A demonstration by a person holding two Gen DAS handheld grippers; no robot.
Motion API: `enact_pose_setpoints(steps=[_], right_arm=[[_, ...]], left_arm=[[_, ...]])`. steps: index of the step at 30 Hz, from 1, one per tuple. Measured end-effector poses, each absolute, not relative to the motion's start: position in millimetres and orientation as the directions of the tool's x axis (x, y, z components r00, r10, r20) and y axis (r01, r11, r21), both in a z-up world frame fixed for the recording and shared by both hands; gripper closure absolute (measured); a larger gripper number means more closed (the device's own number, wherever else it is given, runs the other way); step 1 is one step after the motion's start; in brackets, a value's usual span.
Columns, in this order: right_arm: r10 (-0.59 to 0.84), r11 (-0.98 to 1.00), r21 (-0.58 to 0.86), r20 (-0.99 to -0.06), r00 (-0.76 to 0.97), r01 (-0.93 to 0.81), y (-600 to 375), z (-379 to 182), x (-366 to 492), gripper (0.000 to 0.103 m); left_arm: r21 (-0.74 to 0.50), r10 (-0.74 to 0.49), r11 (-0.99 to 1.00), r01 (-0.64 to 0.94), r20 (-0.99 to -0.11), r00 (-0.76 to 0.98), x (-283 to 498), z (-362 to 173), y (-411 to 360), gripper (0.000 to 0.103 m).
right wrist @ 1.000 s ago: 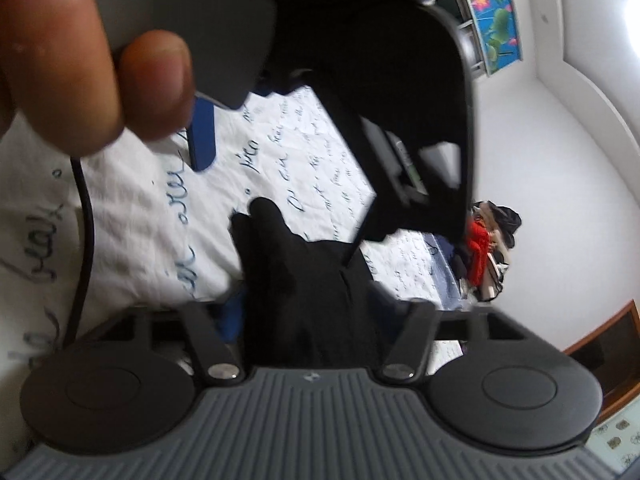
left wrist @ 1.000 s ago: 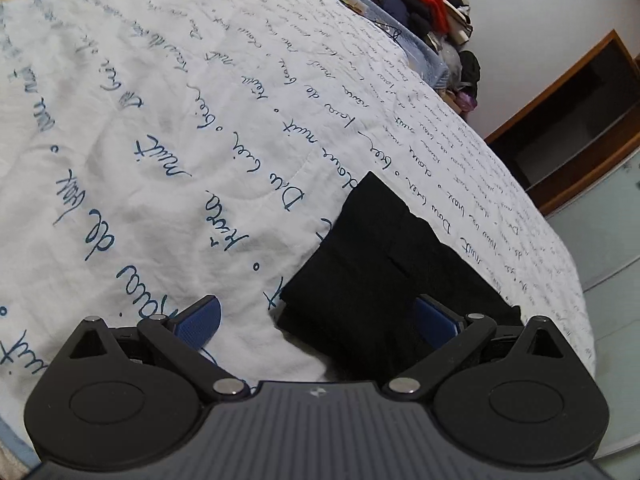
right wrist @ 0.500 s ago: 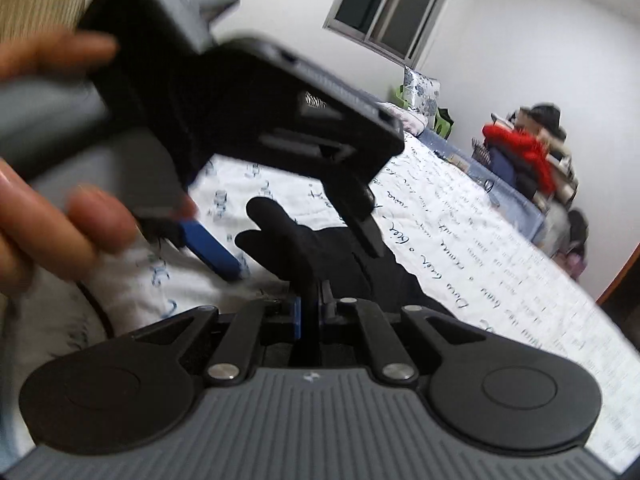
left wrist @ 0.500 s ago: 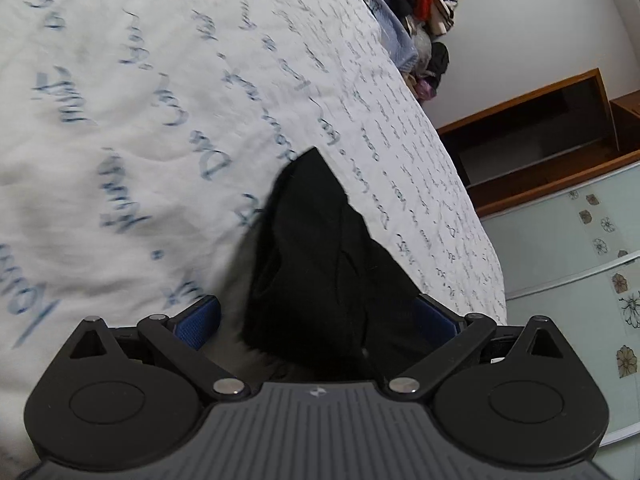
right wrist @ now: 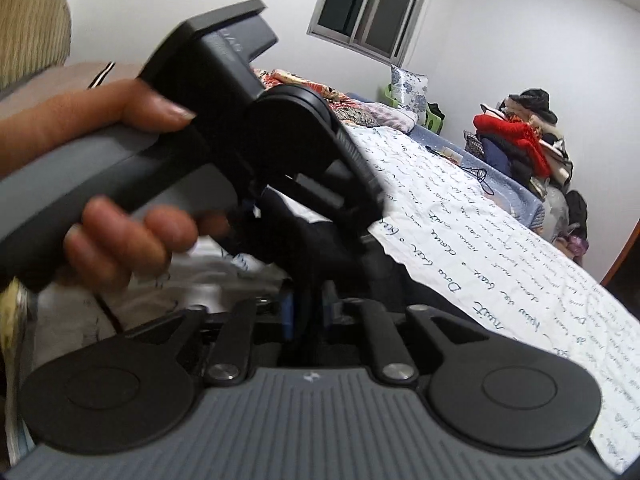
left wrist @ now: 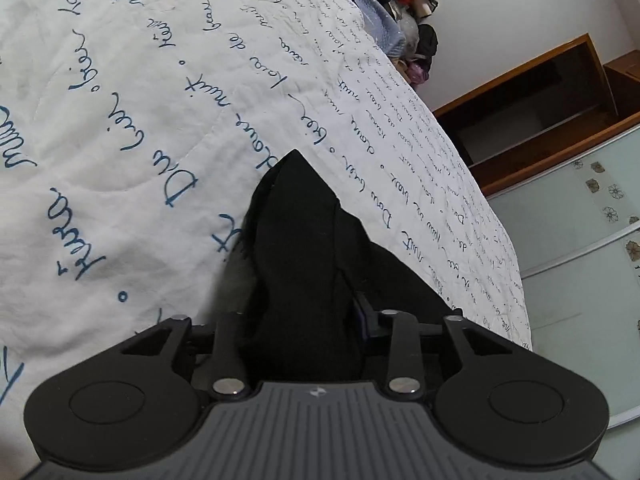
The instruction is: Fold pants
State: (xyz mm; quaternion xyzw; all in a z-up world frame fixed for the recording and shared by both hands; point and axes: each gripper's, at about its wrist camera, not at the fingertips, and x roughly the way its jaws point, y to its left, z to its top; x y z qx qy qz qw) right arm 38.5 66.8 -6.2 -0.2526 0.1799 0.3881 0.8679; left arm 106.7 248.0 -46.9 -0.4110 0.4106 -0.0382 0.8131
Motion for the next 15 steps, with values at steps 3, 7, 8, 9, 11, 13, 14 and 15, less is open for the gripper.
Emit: enact_pose_setpoints(steps=[3, 7, 8, 9, 11, 13, 14, 15], right_arm=[[0.549, 0.554, -0.368, -0.512, 0.66, -0.747, 56, -11, 20, 0.06], [0.503, 0.555, -0.398, -0.539, 0.676, -0.73, 38, -17, 8, 0.045], [0.491, 0.558, -0.402, -0.546, 0.679, -0.726, 34, -18, 7, 0.045], [0.479, 0.561, -0.406, -0.551, 0.683, -0.721, 32, -17, 7, 0.045], [0.465, 0.56, -0.416, -0.558, 0.688, -0.716, 25, -21, 3, 0.042], [0.454, 0.551, -0.418, -0.577, 0.679, -0.723, 19, -21, -1, 0.042], [0.47, 0.545, -0.389, -0.592, 0.654, -0.743, 16, -20, -1, 0.042], [0.497, 0.55, -0.343, -0.599, 0.628, -0.762, 8, -16, 2, 0.041]], left_arm=[[-0.692, -0.392, 0.674, -0.259, -0.631, 0.669, 104, -47, 249, 0.079], [-0.662, -0.359, 0.707, -0.247, -0.637, 0.682, 102, -42, 241, 0.08], [-0.655, -0.35, 0.714, -0.246, -0.639, 0.685, 100, -40, 240, 0.08], [-0.649, -0.344, 0.721, -0.243, -0.639, 0.688, 99, -38, 238, 0.08], [-0.64, -0.334, 0.731, -0.238, -0.639, 0.693, 99, -36, 237, 0.08], [-0.634, -0.329, 0.737, -0.235, -0.639, 0.695, 99, -34, 236, 0.08], [-0.634, -0.328, 0.736, -0.235, -0.639, 0.696, 99, -33, 236, 0.08], [-0.633, -0.327, 0.738, -0.233, -0.638, 0.698, 98, -33, 235, 0.08]])
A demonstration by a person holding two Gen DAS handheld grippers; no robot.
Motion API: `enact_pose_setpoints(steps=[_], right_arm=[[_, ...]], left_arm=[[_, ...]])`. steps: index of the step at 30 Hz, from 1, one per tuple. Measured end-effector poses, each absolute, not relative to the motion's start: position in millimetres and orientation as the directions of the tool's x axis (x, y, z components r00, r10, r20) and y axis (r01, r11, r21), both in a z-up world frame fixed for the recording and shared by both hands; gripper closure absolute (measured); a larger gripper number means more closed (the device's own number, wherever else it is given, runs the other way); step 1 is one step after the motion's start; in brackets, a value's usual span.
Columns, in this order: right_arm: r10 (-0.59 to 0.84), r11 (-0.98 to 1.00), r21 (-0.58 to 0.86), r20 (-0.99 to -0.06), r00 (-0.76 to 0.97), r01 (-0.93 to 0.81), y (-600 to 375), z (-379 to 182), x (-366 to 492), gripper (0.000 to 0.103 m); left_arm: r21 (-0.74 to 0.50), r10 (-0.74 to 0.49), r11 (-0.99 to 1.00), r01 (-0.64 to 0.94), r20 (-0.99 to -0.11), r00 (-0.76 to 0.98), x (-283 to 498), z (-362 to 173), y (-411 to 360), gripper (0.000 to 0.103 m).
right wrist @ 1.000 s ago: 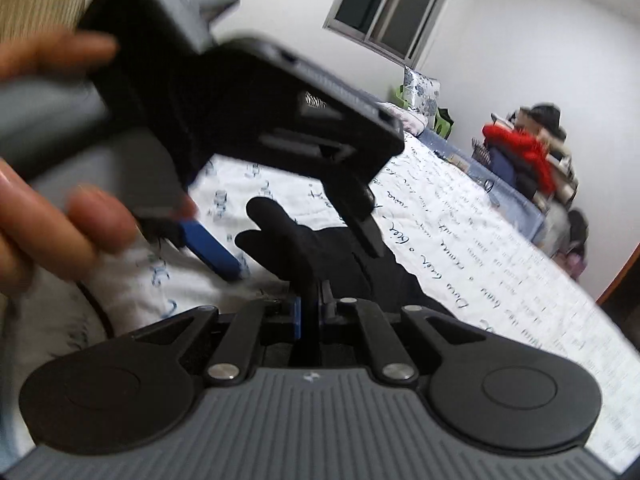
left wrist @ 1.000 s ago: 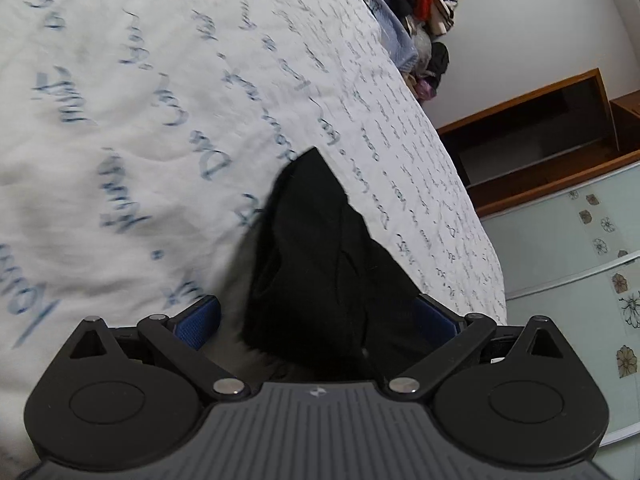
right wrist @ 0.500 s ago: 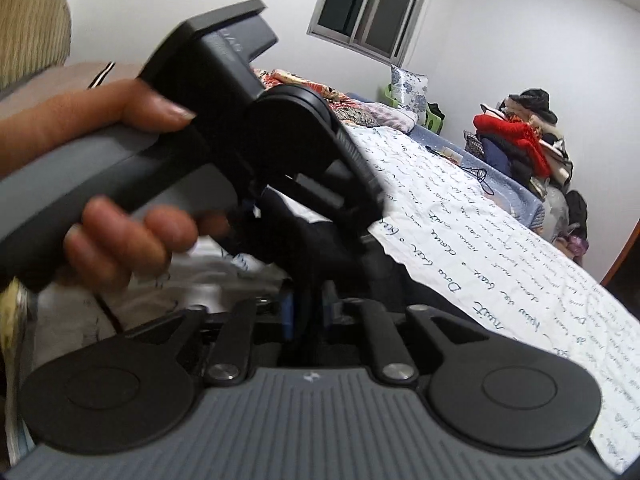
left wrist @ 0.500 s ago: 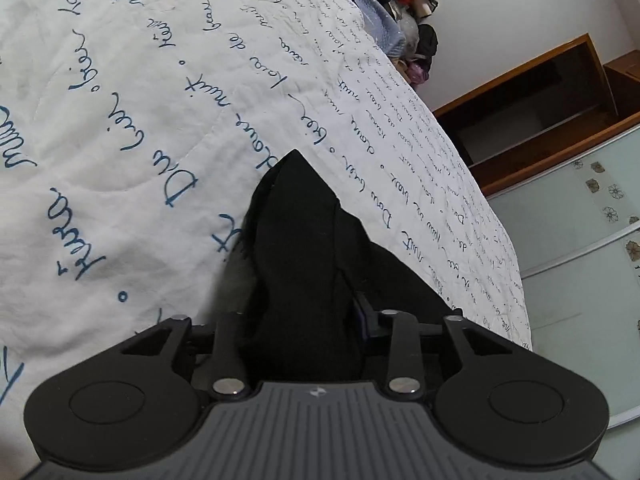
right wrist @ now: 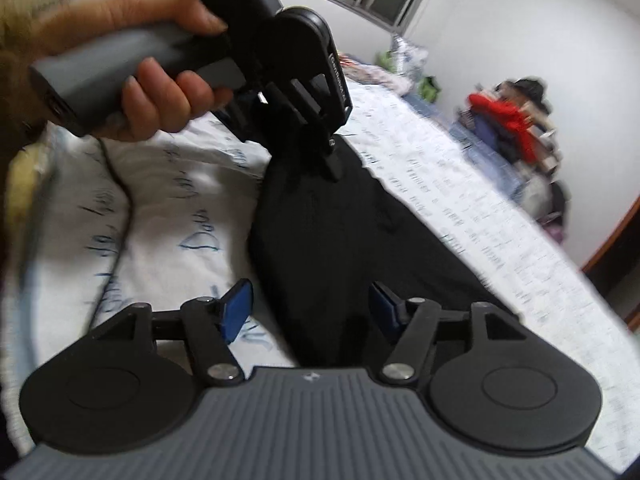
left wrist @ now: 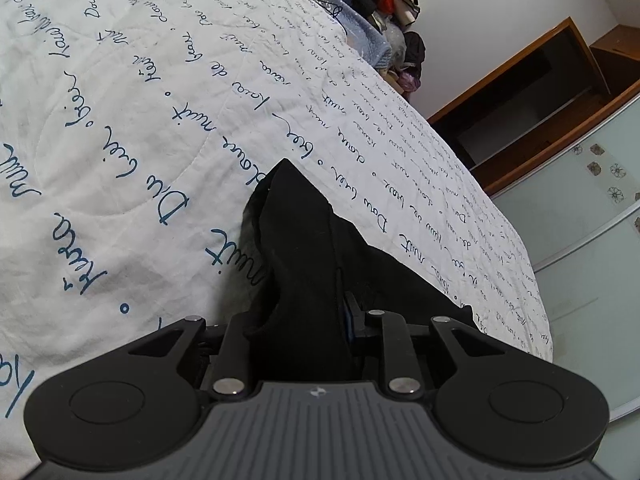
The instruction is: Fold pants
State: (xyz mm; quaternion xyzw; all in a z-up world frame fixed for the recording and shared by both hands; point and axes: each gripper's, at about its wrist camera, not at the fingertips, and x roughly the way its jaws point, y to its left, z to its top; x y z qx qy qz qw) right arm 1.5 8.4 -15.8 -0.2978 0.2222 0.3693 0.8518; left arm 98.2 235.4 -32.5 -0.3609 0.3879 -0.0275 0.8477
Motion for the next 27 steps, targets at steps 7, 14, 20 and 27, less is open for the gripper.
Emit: enact_pose_setpoints(steps=[7, 14, 20, 27], right_arm=[[0.403, 0.759, -0.231, -0.568, 0.717, -0.609, -53, 12, 75, 0.07], [0.187, 0.816, -0.298, -0.676, 0.713, -0.496, -70, -25, 174, 0.09], [0.226, 0.81, -0.334, -0.581, 0.782, -0.483, -58, -2, 132, 0.053], [0.502, 0.607, -0.366, -0.511, 0.697, -0.706, -13, 2, -4, 0.021]], left_arm=[[-0.595, -0.287, 0.774, -0.217, -0.634, 0.718, 94, -21, 224, 0.081], [-0.59, -0.283, 0.781, -0.207, -0.629, 0.725, 93, -13, 220, 0.081], [-0.606, -0.295, 0.769, -0.204, -0.62, 0.727, 94, -9, 221, 0.081], [-0.642, -0.321, 0.74, -0.201, -0.6, 0.733, 94, -3, 222, 0.081]])
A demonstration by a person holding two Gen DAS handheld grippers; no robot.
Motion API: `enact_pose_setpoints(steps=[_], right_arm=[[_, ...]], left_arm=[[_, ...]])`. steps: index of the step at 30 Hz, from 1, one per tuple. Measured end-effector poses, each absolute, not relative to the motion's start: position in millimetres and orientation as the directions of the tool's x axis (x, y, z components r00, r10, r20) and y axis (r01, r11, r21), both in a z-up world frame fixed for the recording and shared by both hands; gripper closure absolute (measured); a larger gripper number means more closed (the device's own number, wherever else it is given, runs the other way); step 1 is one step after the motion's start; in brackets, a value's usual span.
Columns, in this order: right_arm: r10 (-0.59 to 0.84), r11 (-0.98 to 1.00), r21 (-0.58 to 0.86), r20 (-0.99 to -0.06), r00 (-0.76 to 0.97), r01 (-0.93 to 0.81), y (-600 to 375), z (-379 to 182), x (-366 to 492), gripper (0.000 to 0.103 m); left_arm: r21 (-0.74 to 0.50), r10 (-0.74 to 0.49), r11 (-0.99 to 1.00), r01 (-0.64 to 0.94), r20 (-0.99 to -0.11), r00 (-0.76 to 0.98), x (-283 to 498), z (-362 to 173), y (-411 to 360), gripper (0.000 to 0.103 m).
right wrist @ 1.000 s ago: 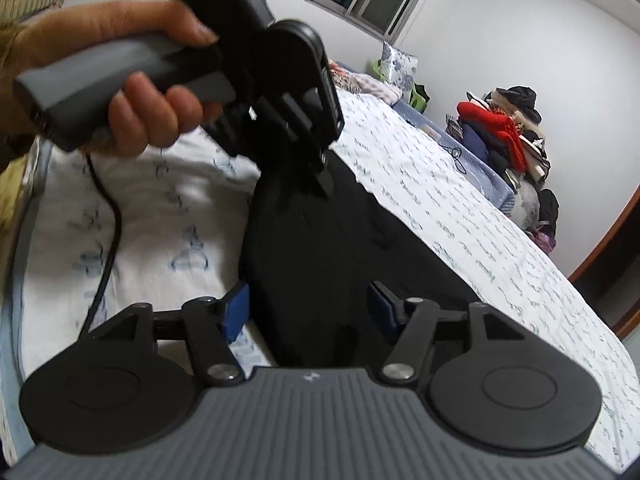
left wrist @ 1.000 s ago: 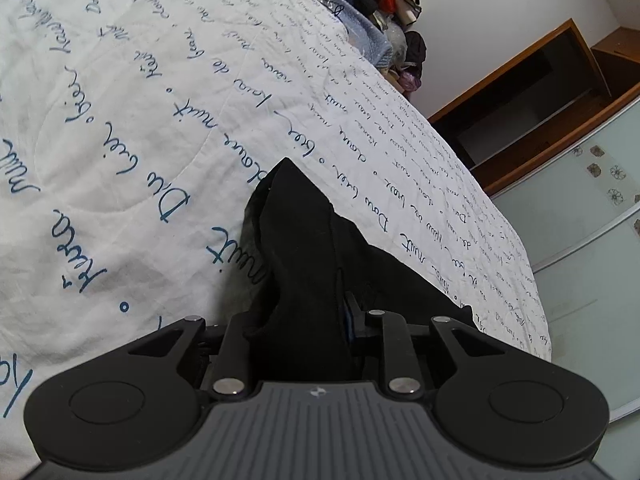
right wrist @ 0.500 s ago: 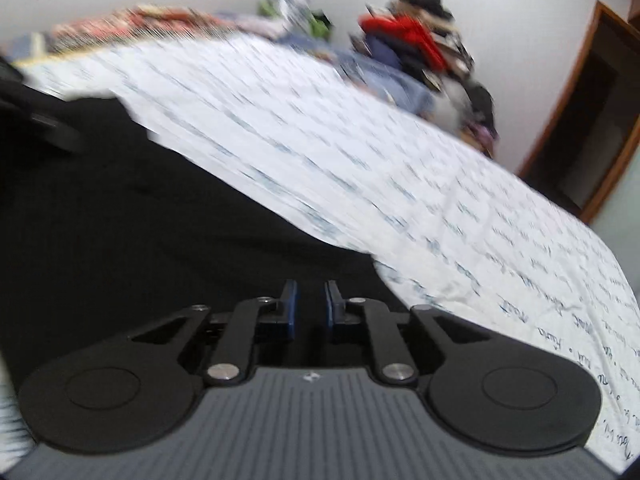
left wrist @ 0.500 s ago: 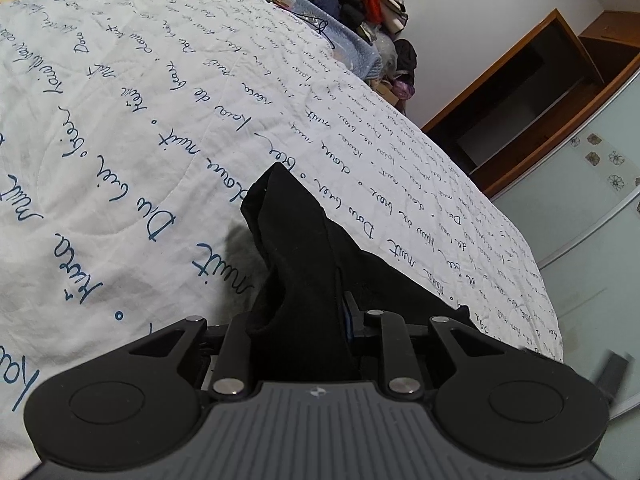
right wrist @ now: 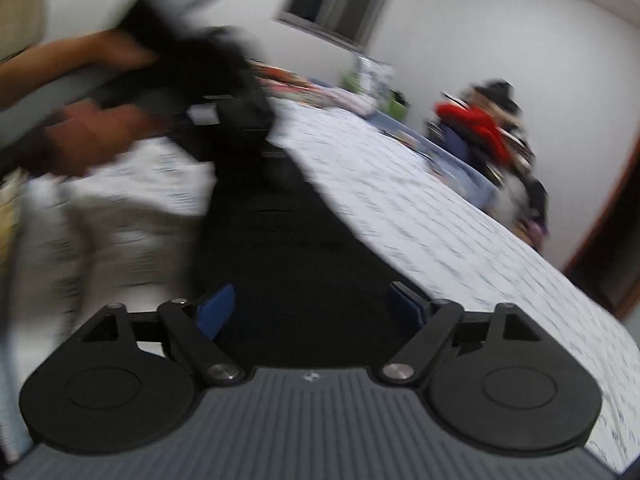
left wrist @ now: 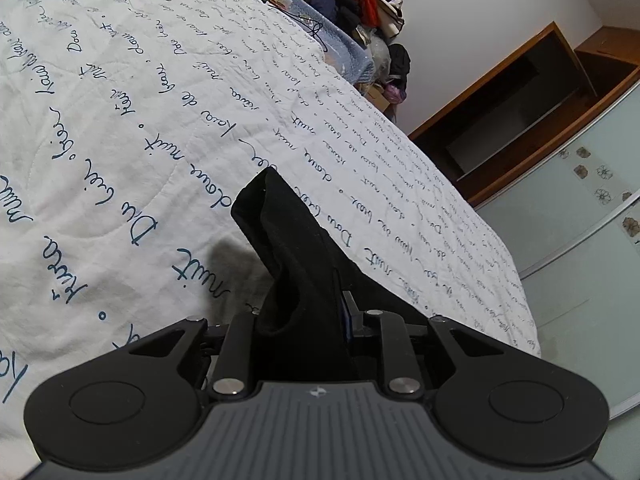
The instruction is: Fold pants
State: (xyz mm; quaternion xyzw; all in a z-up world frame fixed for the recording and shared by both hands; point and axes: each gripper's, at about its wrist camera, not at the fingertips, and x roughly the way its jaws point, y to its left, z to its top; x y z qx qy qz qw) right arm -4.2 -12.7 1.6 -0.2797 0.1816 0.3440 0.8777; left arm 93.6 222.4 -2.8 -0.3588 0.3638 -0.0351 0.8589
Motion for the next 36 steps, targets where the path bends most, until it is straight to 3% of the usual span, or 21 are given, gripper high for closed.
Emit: enact_pose_setpoints(steps=[7, 9, 11, 13, 18, 26, 36], right_arm=[[0.415, 0.526, -0.537, -0.515, 0.75, -0.659, 17, -35, -27, 0.023], [0.382, 0.526, -0.567, -0.508, 0.772, -0.634, 21, -42, -26, 0.039], [0.357, 0.525, -0.579, -0.516, 0.779, -0.624, 25, -46, -23, 0.07], [0.36, 0.52, -0.57, -0.53, 0.768, -0.636, 28, -50, -25, 0.09], [0.37, 0.528, -0.587, -0.492, 0.788, -0.614, 28, -47, -34, 0.092], [0.44, 0.638, -0.445, -0.459, 0.772, -0.628, -9, -16, -35, 0.094], [0.471, 0.747, -0.295, -0.399, 0.787, -0.596, -73, 12, -43, 0.095]], left_arm=[[-0.672, -0.334, 0.715, -0.191, -0.569, 0.751, 90, 6, 220, 0.082], [-0.665, -0.325, 0.722, -0.193, -0.572, 0.753, 90, 6, 218, 0.082], [-0.658, -0.315, 0.726, -0.198, -0.575, 0.755, 91, 7, 216, 0.082], [-0.659, -0.311, 0.725, -0.203, -0.575, 0.757, 90, 7, 215, 0.082], [-0.65, -0.292, 0.735, -0.195, -0.562, 0.774, 87, 20, 208, 0.083], [-0.614, -0.274, 0.781, -0.117, -0.505, 0.818, 82, 58, 175, 0.083], [-0.574, -0.341, 0.819, 0.03, -0.443, 0.829, 84, 100, 110, 0.083]])
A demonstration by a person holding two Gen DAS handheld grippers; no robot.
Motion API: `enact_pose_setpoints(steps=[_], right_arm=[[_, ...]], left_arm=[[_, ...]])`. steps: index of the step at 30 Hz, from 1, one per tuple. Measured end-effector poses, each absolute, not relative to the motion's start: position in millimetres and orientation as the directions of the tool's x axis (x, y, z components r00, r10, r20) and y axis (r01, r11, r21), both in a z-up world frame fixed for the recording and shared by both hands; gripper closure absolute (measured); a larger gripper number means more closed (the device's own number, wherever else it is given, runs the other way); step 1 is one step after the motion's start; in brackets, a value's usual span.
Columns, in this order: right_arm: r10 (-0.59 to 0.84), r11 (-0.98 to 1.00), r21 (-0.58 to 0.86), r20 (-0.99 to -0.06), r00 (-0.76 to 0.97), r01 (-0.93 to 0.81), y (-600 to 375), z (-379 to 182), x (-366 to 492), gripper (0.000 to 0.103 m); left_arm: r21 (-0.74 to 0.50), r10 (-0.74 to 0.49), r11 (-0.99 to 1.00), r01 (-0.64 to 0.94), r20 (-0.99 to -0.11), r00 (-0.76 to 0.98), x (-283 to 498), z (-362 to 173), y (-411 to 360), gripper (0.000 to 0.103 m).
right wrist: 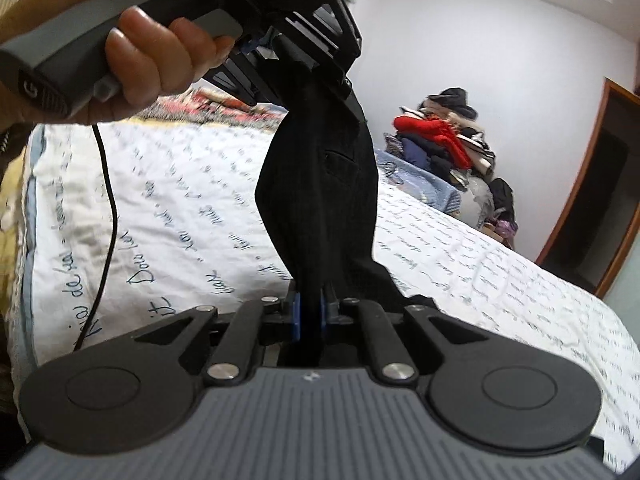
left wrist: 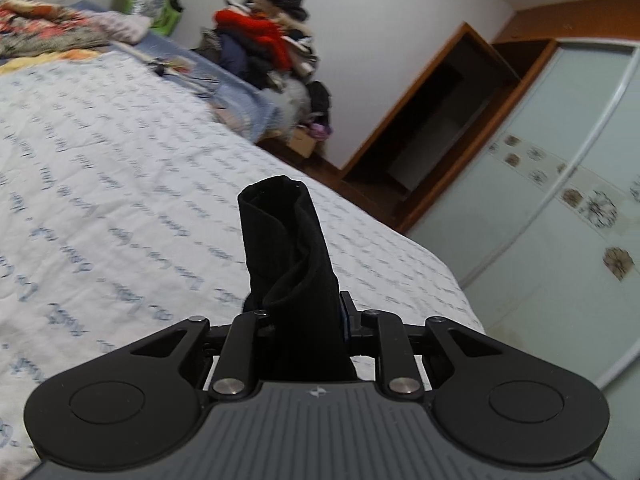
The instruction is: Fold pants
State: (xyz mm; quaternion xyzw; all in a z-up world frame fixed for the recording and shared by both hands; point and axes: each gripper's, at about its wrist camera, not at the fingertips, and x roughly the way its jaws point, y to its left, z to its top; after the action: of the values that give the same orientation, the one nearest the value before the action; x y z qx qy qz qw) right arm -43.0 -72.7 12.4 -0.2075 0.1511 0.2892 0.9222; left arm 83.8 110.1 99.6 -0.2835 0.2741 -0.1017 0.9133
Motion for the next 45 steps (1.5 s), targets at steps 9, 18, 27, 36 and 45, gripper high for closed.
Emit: enact_pose_setpoints(steps=[9, 18, 27, 36, 45], right_arm=[[0.428, 0.832, -0.194, -0.371, 0.824, -0.519, -129, 19, -47, 0.097], [0.348, 0.899, -0.132, -0.362, 0.865, -0.417, -176, 11, -54, 0.1], [0.356, 0.925, 0.053, -0.459, 0.814, -0.375, -237, -2, -50, 0.081], [0.394, 0.874, 0.456, -0.458, 0.797, -0.17, -334, -4, -25, 0.046], [0.49, 0.754, 0.652, -0.48, 0.728, -0.078, -343, -31, 15, 0.029]], left_arm=[[-0.539, -0.482, 0.816, 0.208, -0.437, 0.759, 97, 110, 24, 0.083], [-0.475, -0.6, 0.792, 0.383, -0.487, 0.635, 110, 88, -75, 0.085], [-0.522, -0.726, 0.687, 0.506, -0.456, 0.515, 105, 86, -99, 0.085], [-0.488, -0.622, 0.783, 0.386, -0.583, 0.523, 110, 46, -56, 0.085], [-0.399, -0.548, 0.834, 0.381, -0.681, 0.486, 97, -1, -47, 0.085]])
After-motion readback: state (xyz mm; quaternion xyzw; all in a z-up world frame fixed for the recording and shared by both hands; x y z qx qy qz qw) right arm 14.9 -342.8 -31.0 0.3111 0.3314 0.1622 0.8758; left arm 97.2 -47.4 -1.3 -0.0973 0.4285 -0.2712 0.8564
